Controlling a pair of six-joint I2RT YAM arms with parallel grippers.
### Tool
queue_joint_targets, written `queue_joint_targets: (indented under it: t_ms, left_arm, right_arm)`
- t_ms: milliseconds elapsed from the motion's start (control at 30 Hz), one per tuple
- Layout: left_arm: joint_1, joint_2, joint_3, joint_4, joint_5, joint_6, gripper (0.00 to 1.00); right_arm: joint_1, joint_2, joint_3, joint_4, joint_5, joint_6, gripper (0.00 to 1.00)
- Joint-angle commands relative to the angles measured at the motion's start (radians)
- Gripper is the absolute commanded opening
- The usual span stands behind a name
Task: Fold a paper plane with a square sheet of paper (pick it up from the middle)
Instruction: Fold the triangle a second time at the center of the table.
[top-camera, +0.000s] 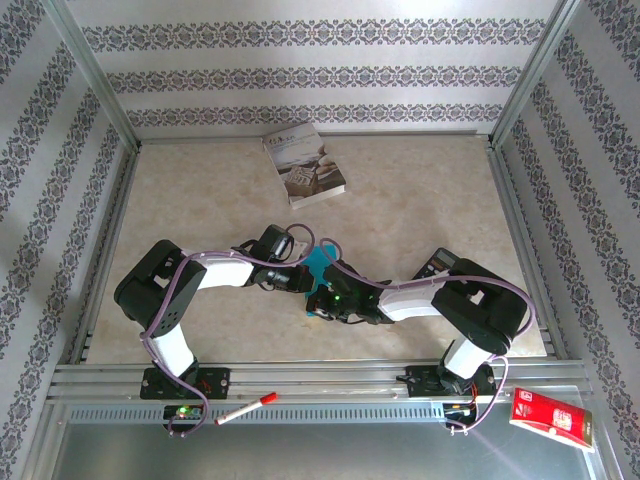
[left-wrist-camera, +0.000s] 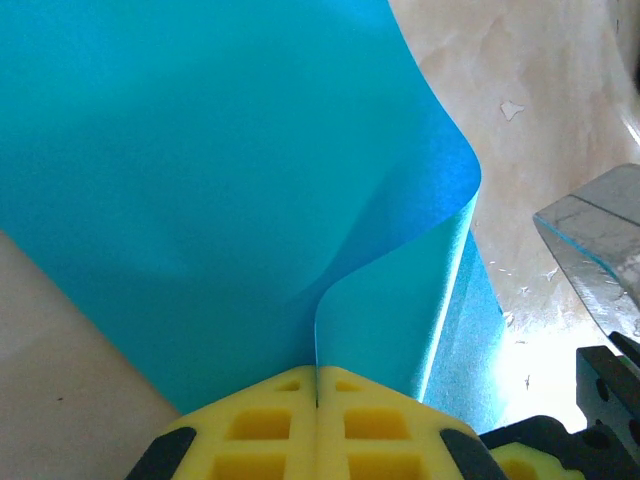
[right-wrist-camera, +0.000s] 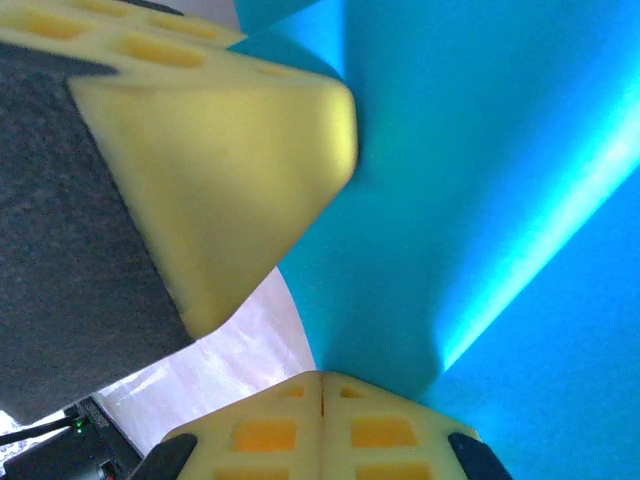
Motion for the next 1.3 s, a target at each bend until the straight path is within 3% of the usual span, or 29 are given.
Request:
queue_joint_targets:
  t_ms: [0, 1267]
  left_arm:
    - [-0.015, 0.054, -0.043, -0.102, -0.074, 0.017, 0.00]
    - [-0.015, 0.055, -0.039, -0.127, -0.092, 0.025, 0.00]
  right_arm:
    - [0.020, 0.020, -0.035, -0.048, 0.011, 0.012, 0.05]
    - [0.105, -0.021, -0.041, -0.068, -0.035, 0.025, 0.02]
